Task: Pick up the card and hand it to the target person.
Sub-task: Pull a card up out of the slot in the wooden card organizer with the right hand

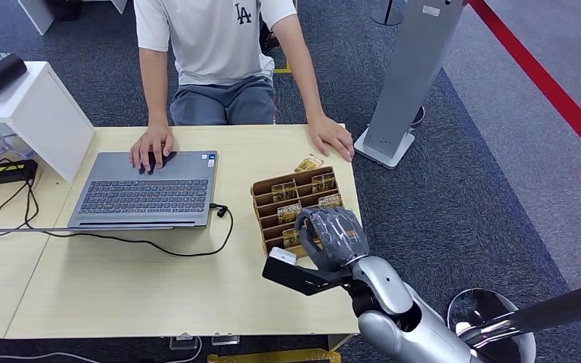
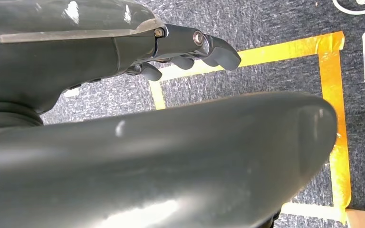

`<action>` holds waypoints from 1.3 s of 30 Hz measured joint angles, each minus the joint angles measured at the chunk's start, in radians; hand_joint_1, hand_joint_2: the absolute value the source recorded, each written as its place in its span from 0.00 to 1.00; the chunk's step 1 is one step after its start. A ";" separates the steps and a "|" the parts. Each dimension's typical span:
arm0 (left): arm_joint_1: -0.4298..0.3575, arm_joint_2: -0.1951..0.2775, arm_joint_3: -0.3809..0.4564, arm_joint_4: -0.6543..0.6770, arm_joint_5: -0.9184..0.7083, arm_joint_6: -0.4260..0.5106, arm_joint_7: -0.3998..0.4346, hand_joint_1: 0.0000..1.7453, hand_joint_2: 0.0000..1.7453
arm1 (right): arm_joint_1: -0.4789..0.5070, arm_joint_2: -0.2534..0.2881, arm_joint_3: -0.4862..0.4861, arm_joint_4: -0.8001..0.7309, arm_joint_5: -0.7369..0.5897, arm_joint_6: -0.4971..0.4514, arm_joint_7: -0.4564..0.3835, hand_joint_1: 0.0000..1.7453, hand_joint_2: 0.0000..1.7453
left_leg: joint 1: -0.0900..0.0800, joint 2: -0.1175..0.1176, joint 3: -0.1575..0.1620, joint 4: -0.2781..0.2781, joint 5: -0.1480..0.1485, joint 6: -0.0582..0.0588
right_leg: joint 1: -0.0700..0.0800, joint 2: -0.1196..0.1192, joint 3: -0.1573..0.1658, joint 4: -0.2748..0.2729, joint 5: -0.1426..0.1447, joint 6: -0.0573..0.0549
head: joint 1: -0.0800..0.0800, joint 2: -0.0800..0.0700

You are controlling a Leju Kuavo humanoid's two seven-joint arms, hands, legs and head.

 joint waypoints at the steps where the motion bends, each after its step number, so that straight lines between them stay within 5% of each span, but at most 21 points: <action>1: 0.000 0.000 0.000 0.000 0.000 0.000 0.002 0.00 0.00 | -0.001 0.004 0.006 0.010 0.018 0.007 0.008 0.50 1.00 | 0.000 0.000 0.000 0.000 0.000 0.000 | 0.000 0.000 0.000 0.000 0.000 0.000 | 0.000 0.000; 6: 0.000 -0.002 0.001 -0.001 0.002 0.000 0.006 0.00 0.00 | -0.006 0.019 0.012 0.041 0.055 0.023 0.024 0.35 1.00 | 0.000 -0.001 -0.001 0.000 0.000 0.000 | 0.000 -0.002 0.000 0.000 0.000 0.000 | 0.000 0.000; 26: -0.001 0.005 -0.009 0.001 -0.010 -0.006 0.003 0.00 0.00 | -0.050 0.032 -0.012 0.145 0.054 0.060 0.049 0.46 1.00 | 0.000 -0.003 -0.001 0.000 0.000 0.000 | 0.000 -0.003 0.000 0.000 0.000 0.000 | 0.000 0.000; 39: 0.000 0.001 -0.008 0.001 -0.008 -0.004 0.006 0.00 0.00 | -0.090 0.036 -0.011 0.191 0.033 0.043 0.053 0.36 1.00 | 0.000 -0.003 -0.001 0.001 0.000 0.000 | 0.000 -0.003 0.000 0.001 -0.001 0.000 | 0.000 0.000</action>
